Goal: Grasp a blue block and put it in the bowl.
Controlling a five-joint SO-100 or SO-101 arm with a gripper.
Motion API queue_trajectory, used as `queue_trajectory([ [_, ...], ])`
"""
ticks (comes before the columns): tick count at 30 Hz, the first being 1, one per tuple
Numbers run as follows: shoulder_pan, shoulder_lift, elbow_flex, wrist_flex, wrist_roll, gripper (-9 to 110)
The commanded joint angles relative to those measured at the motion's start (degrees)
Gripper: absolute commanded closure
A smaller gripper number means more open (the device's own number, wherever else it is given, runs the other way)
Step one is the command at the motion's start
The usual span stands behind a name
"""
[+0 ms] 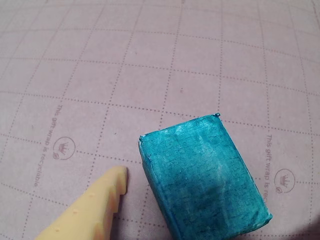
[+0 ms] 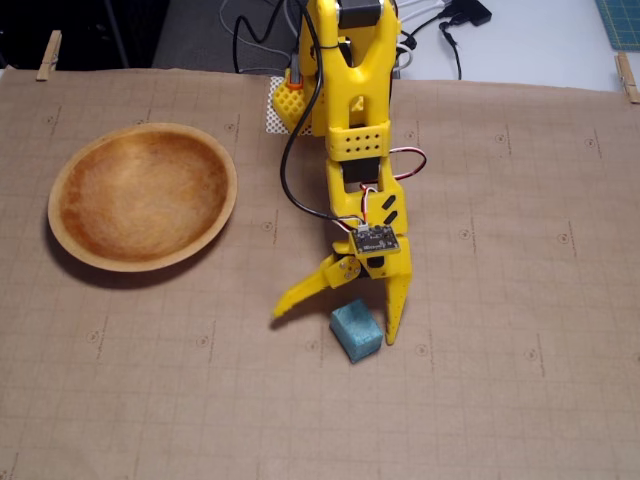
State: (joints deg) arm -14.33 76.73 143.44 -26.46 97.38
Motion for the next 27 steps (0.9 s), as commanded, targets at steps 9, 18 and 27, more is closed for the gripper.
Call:
queue_trajectory([
  [9, 0.09, 0.09, 0.53, -0.18, 0.0, 73],
  [18, -0.09, 0.18, 0.53, -0.18, -0.35, 92],
  [27, -0.18, 0.26, 0.53, -0.18, -0.44, 100],
])
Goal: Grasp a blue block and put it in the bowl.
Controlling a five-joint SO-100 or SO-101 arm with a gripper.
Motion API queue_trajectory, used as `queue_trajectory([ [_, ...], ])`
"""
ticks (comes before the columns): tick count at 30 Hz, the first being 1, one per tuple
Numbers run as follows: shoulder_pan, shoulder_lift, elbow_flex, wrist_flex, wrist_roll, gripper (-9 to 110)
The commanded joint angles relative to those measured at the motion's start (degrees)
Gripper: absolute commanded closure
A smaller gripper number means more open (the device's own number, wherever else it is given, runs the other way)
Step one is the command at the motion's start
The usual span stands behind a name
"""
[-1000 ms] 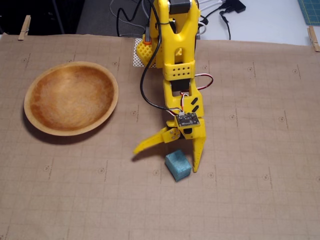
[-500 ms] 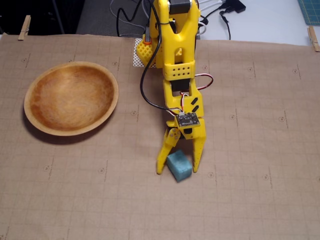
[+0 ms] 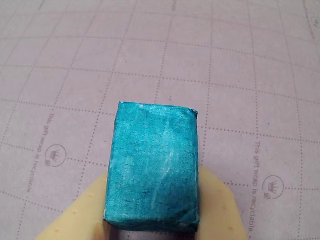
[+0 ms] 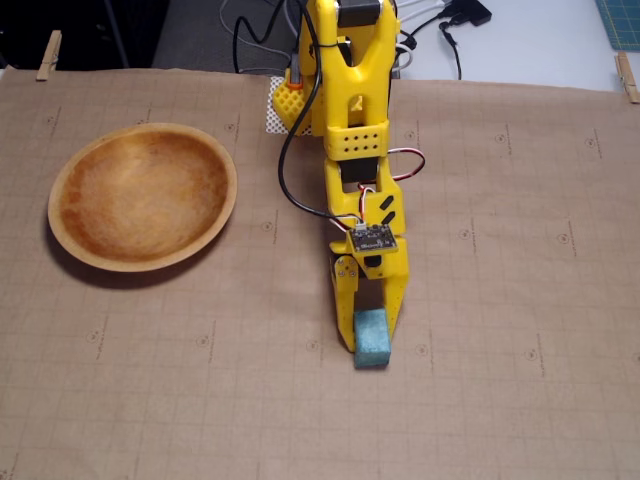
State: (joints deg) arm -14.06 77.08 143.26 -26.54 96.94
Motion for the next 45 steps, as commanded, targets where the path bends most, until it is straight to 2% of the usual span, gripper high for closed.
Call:
queue_trajectory([
  [1, -0.44, -0.09, 0.7, -0.09, 0.0, 101],
  [13, -0.18, 0.97, 1.49, -0.18, 0.44, 105],
  [26, -0.79, 31.03, 13.71, 1.58, -0.26, 105],
  [36, 1.05, 65.13, 10.46, 36.21, -3.78, 105],
  [40, 5.62, 71.54, 5.1, 50.45, -3.78, 105],
  [45, 14.24, 70.58, -1.32, 62.23, -3.69, 105],
])
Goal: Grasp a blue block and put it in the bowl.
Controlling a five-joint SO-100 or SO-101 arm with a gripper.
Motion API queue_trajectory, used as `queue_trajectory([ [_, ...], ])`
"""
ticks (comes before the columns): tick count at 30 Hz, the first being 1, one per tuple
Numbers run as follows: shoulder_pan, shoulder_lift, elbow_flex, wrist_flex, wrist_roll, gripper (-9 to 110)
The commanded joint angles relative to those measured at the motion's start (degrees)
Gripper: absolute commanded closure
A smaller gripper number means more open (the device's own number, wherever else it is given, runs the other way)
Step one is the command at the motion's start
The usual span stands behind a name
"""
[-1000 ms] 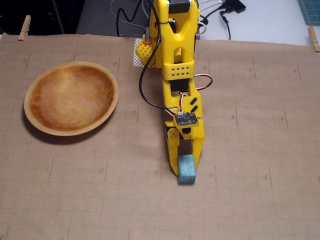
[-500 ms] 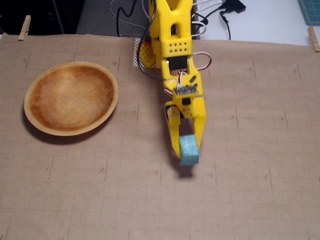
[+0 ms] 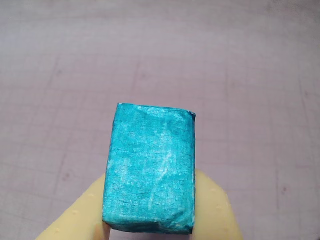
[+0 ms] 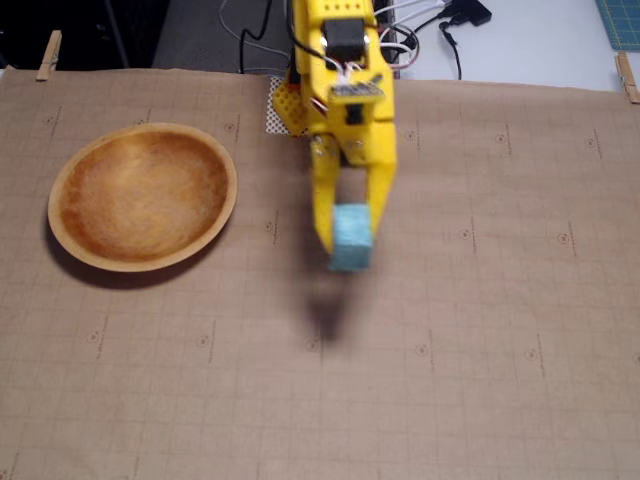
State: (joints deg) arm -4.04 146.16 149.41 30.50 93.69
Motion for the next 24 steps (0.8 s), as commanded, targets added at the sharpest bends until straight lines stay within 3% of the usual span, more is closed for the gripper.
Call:
queue_trajectory([
  [1, 5.45, 1.05, -8.26, 5.89, -0.44, 105],
  [11, 21.36, -2.99, -11.51, 6.86, -1.23, 105],
  [24, 33.49, -9.23, -10.72, 7.12, -1.32, 105],
])
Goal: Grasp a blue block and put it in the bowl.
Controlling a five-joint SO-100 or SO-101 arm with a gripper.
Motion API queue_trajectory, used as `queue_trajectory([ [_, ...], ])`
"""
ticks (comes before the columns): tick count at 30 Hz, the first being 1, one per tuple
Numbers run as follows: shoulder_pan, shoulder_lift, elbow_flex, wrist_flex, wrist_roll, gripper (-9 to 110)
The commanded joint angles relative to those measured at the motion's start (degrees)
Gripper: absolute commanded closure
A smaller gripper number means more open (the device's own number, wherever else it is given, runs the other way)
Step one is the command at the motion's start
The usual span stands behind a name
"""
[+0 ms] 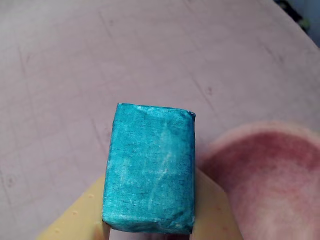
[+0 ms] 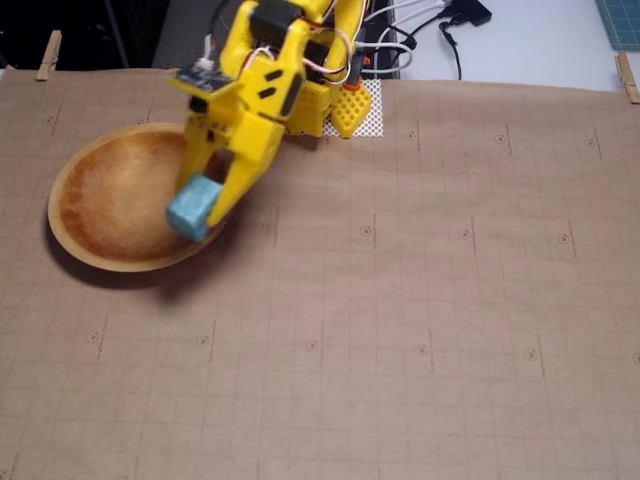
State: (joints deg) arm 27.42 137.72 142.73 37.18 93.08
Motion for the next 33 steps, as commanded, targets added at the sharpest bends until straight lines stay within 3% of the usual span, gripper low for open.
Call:
queue_trajectory([
  [1, 3.16, -1.93, -4.22, 0.44, -0.7, 105],
  [22, 18.19, -18.98, -4.92, -6.59, -6.06, 105],
  [33, 18.54, -24.43, -5.1, -9.23, -5.45, 104],
])
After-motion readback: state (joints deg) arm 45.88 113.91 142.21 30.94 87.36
